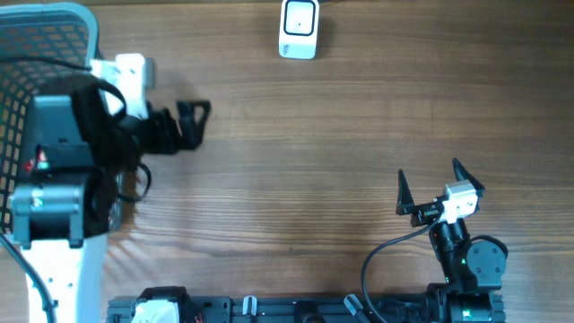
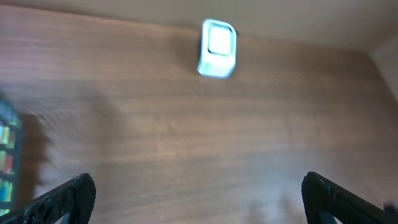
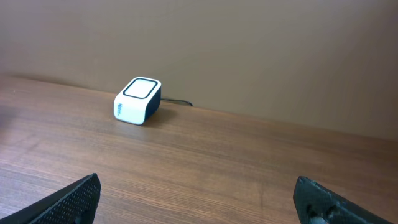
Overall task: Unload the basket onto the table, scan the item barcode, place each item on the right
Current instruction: 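Reach left gripper into basket and grasp green-lidded jar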
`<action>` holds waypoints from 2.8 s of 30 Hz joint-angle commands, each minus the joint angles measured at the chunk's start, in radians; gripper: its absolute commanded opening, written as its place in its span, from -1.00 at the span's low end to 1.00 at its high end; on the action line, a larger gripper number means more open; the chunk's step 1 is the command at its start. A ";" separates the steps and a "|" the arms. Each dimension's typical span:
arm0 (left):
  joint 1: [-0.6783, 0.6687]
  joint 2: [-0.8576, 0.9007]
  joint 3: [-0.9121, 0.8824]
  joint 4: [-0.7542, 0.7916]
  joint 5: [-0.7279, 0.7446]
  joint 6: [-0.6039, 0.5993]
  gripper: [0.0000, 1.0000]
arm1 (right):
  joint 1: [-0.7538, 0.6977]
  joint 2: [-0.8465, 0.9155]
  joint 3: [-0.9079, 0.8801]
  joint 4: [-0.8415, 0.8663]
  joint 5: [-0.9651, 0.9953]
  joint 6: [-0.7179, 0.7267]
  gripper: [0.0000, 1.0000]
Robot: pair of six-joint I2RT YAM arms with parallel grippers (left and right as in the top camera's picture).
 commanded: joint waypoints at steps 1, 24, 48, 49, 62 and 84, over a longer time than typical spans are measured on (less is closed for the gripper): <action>0.051 0.045 0.098 -0.011 -0.047 -0.038 1.00 | 0.005 0.001 -0.001 0.003 0.010 0.002 0.99; 0.365 0.076 0.148 0.069 -0.273 -0.212 1.00 | 0.005 0.002 -0.001 0.003 0.009 0.001 0.99; 0.689 0.346 0.140 -0.162 -0.401 -0.531 1.00 | 0.005 0.002 -0.001 0.003 0.009 0.002 1.00; 0.698 0.378 0.140 -0.169 -0.405 -0.531 1.00 | 0.005 0.002 -0.001 0.003 0.010 0.002 0.99; 0.821 0.566 0.132 -0.285 -0.485 -0.603 1.00 | 0.005 0.002 -0.001 0.003 0.010 0.002 0.99; 0.835 0.577 -0.126 -0.004 -0.484 -0.594 1.00 | 0.005 0.002 -0.001 0.003 0.010 0.002 0.99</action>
